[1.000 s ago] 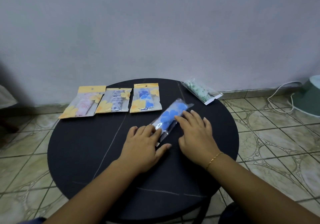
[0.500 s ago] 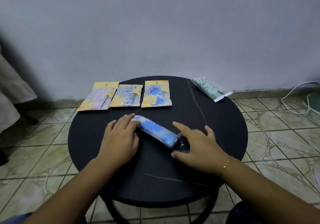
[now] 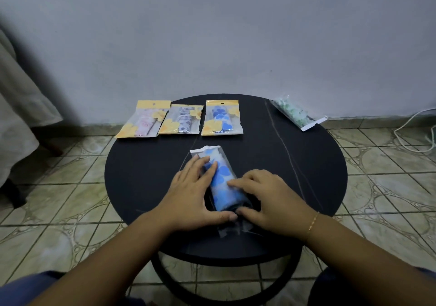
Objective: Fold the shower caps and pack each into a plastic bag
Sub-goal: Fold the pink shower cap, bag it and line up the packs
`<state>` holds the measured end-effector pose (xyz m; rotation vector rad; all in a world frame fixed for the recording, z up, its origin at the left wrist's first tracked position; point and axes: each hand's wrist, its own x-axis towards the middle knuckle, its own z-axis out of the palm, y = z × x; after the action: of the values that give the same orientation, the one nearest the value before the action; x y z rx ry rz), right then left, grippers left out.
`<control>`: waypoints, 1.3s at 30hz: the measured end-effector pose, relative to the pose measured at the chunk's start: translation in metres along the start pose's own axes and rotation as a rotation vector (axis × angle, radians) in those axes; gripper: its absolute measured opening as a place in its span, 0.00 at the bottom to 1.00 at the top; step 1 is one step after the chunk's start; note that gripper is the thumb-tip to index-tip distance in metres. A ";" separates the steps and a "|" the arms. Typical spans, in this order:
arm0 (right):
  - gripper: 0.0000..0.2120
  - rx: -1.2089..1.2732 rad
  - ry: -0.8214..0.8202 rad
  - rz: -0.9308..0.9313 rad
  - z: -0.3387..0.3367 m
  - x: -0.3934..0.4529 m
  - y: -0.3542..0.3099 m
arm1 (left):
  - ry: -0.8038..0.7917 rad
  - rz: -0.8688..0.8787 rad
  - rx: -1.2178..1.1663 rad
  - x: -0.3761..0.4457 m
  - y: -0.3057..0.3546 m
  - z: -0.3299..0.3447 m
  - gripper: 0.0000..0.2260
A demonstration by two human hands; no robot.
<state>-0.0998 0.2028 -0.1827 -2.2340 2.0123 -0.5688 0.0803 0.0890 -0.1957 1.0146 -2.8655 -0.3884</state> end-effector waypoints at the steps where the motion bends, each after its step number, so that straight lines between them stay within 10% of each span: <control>1: 0.23 -0.032 0.044 -0.034 0.004 0.000 -0.001 | -0.004 0.027 0.006 0.000 0.000 0.000 0.56; 14: 0.13 -0.141 0.260 0.038 0.022 0.006 -0.017 | -0.014 0.146 0.023 0.005 -0.001 0.001 0.48; 22: 0.17 0.407 0.073 0.106 -0.012 -0.008 0.006 | 0.137 0.164 -0.180 -0.009 -0.008 -0.002 0.36; 30: 0.15 -0.006 0.216 -0.040 0.006 -0.041 0.026 | 0.636 0.438 0.005 -0.036 -0.023 0.004 0.16; 39: 0.13 -0.020 0.269 -0.158 0.019 -0.033 0.006 | 0.616 0.512 0.085 -0.040 -0.012 0.005 0.06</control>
<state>-0.1012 0.2303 -0.2090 -2.4592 1.9700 -0.9140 0.1179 0.1054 -0.2029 0.2903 -2.4430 0.0802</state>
